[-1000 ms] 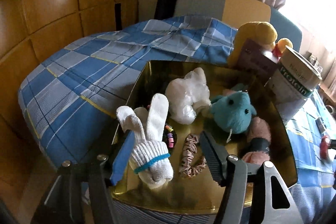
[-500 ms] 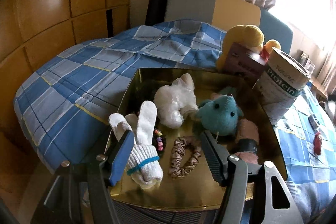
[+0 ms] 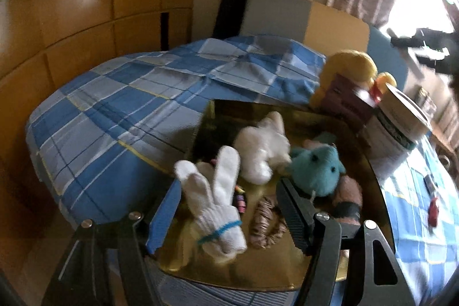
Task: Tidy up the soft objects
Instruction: 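Carry the white sponge into the gold tray and open the right tool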
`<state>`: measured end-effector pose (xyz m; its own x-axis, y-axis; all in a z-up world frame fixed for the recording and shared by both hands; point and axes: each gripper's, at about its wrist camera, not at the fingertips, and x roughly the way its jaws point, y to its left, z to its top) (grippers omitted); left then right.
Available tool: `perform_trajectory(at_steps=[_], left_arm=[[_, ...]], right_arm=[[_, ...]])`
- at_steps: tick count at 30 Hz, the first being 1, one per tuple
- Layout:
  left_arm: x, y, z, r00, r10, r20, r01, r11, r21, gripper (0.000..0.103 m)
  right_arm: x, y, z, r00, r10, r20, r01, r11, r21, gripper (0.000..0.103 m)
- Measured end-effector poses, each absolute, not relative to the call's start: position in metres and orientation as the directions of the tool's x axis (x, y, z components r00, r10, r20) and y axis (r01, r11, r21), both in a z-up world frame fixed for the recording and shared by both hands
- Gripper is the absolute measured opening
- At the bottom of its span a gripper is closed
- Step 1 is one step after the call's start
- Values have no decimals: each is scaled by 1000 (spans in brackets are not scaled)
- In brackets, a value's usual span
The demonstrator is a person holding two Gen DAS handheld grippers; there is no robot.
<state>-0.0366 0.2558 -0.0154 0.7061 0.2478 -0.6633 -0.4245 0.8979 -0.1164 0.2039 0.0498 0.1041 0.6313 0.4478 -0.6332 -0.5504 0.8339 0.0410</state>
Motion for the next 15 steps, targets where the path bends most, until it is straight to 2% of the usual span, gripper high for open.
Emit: perform_trajectory(at_steps=[5, 11, 15], left_arm=[[-44, 275, -11, 701, 289, -653, -480, 868, -131, 70], [-50, 282, -11, 697, 304, -649, -500, 855, -137, 75], [-50, 283, -12, 693, 299, -655, -505, 851, -146, 78]], right_arm=[[141, 108, 43, 433, 551, -713, -726, 682, 87, 64], [96, 143, -37, 306, 504, -808, -781, 618, 89, 65], [92, 151, -61, 256, 493, -832, -771, 623, 132, 67]])
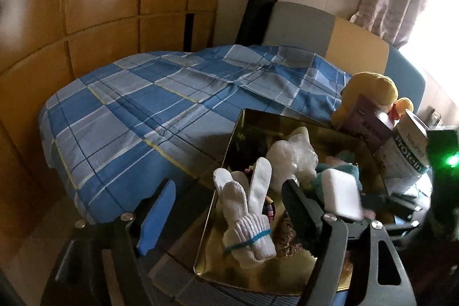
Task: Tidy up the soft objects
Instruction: 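Carry the white sponge into the gold tray and open the right tool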
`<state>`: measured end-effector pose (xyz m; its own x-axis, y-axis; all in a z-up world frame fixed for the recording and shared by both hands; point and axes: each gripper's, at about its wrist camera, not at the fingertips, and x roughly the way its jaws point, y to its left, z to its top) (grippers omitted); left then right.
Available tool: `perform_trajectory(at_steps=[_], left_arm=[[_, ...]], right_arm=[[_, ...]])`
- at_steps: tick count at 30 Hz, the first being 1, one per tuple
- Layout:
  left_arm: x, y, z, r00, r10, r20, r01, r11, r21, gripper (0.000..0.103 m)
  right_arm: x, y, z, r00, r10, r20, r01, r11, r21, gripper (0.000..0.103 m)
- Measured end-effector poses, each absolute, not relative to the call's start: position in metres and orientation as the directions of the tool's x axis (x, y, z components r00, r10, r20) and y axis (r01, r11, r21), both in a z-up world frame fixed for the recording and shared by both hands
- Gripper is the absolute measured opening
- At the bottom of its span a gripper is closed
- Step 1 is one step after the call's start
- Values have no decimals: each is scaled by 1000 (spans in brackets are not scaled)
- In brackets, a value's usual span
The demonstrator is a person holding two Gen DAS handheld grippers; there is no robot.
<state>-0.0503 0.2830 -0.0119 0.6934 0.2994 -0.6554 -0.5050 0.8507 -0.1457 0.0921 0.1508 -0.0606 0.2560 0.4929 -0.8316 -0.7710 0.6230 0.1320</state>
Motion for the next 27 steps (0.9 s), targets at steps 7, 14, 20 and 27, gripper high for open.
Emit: perform_trajectory(at_steps=[7, 14, 20, 27], left_arm=[[-51, 278, -12, 700, 288, -653, -490, 860, -147, 78], [-53, 270, -5, 717, 277, -639, -467, 873, -145, 78], [-53, 257, -2, 726, 263, -636, -435, 891, -128, 78], [-50, 231, 2, 746, 215, -630, -359, 927, -109, 78]], right_arm=[[90, 140, -74, 217, 495, -842, -737, 648, 191, 72], [82, 120, -52, 248, 542, -803, -724, 655, 218, 75], [79, 85, -31, 305, 548, -779, -697, 685, 209, 75], [78, 25, -4, 443, 520, -730, -640, 754, 149, 75]])
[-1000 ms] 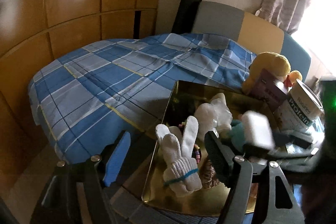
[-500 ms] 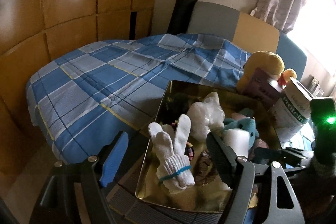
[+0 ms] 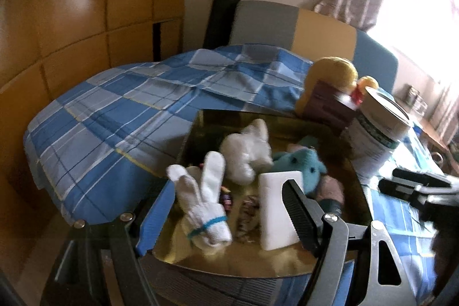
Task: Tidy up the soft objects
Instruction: 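Carry the white sponge into the gold tray and open the right tool, then move the left tool back to the bed and grasp the red Christmas sock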
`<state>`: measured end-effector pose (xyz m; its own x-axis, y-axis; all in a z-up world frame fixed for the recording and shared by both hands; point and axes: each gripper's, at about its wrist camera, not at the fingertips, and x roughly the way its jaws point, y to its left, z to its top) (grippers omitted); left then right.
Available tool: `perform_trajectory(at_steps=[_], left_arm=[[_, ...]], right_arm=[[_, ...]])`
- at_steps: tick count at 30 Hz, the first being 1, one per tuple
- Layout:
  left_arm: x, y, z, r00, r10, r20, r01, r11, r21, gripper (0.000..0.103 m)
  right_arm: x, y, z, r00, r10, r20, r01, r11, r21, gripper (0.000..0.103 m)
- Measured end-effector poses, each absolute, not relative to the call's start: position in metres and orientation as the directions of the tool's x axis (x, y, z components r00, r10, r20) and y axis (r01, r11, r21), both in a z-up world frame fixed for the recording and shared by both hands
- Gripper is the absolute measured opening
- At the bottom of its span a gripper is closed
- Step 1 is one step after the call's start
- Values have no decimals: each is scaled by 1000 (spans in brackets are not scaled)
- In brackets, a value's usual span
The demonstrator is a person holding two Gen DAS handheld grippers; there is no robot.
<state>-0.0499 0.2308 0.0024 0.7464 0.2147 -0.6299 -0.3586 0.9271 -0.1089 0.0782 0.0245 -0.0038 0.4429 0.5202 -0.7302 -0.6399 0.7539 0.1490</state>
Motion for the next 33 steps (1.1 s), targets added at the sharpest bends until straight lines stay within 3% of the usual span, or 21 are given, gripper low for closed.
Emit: perform_trajectory(at_steps=[13, 20, 27, 33], left_arm=[[-31, 174, 8, 754, 134, -643, -213, 976, -47, 78], [-19, 144, 10, 759, 95, -644, -135, 991, -13, 78], [1, 100, 14, 760, 29, -650, -23, 1000, 19, 78], [22, 59, 6, 727, -45, -685, 75, 997, 14, 78]], right_arm=[[122, -129, 22, 650, 346, -677, -312, 933, 177, 75], [138, -225, 17, 736, 146, -661, -18, 980, 197, 75], [142, -314, -5, 747, -62, -662, 278, 933, 226, 75], [125, -374, -20, 743, -123, -657, 467, 799, 378, 75]])
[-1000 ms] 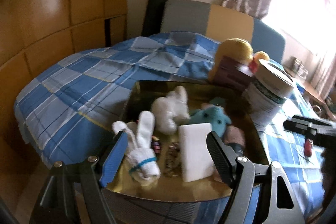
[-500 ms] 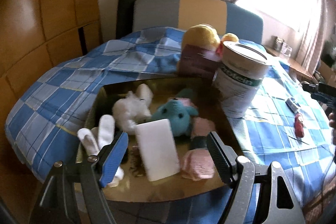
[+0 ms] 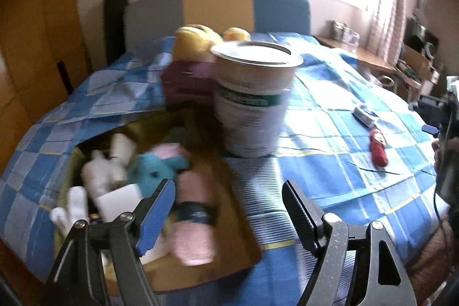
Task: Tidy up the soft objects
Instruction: 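Move the left tool back to the bed and grasp the red Christmas sock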
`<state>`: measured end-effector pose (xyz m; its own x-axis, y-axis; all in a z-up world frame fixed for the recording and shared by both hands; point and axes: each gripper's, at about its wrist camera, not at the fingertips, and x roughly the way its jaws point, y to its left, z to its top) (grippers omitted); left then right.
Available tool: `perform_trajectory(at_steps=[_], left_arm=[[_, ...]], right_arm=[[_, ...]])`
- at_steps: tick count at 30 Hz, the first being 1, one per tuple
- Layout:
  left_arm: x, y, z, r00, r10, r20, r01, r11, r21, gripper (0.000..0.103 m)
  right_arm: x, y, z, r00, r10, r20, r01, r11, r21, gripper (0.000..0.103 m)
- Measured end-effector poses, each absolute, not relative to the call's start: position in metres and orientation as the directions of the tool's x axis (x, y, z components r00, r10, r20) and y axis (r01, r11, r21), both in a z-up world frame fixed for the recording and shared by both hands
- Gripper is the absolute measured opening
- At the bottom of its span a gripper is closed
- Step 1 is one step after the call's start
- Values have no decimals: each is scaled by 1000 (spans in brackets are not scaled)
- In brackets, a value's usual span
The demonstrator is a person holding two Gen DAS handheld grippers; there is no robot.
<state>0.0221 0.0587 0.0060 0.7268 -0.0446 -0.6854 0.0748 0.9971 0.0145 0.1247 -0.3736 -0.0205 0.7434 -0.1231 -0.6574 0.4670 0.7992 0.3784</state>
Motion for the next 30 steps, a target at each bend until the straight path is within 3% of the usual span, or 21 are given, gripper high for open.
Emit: perform_trajectory(at_steps=[9, 19, 30], left_arm=[[60, -34, -17, 636, -210, -743, 318, 948, 5, 78], [114, -144, -38, 487, -417, -767, 527, 841, -122, 71], [173, -233, -72, 415, -402, -816, 552, 824, -126, 68]], right_arm=[[103, -408, -32, 743, -102, -661, 549, 658, 515, 75], [104, -411, -39, 743, -48, -668, 538, 636, 553, 75], [110, -406, -46, 732, 9, -681, 520, 638, 568, 75]])
